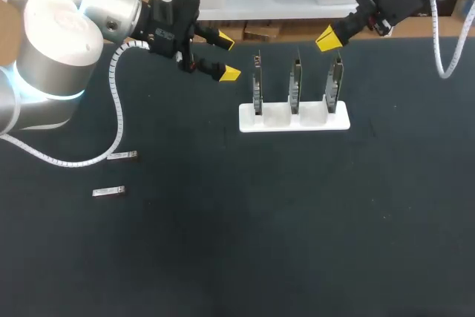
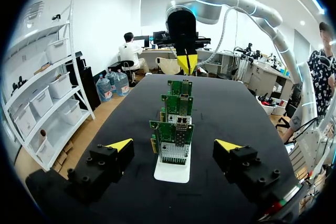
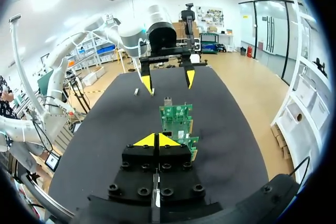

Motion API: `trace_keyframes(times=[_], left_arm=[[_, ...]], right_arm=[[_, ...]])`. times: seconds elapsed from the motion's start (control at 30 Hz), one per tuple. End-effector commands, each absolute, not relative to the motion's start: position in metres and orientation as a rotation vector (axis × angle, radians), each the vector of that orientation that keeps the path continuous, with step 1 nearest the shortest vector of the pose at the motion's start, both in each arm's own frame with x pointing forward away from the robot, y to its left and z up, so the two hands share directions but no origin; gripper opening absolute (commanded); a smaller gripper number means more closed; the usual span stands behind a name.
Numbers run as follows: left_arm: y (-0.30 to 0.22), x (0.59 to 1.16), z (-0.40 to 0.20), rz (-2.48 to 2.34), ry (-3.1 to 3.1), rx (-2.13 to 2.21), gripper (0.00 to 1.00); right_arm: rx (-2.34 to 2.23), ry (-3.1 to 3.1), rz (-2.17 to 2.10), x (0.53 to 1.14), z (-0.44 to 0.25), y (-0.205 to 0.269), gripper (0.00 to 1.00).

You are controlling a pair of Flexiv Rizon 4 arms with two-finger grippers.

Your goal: Pick up the optical module with the left hand, and insert it into the network port with the right hand.

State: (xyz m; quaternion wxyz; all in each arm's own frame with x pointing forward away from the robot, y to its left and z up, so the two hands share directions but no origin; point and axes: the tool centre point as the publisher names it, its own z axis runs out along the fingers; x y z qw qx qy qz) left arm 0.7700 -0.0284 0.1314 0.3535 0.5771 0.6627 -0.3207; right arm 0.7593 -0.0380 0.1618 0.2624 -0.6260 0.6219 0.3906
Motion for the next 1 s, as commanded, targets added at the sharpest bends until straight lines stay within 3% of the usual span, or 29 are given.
trace_keyframes(times=[0.03, 1.0], left_arm=[[-0.029, 0.7716, 0.1314, -0.831, 1.715, 1.496, 1.0], [-0.029, 0.7716, 0.1314, -0.831, 1.715, 1.496, 1.0]], right_arm=[[-1.704, 1.691, 1.038, 0.7582, 0.162, -0.0333, 0.0], [-1.693, 1.726, 0.991, 0.7599, 0.1596, -0.0354, 0.0]])
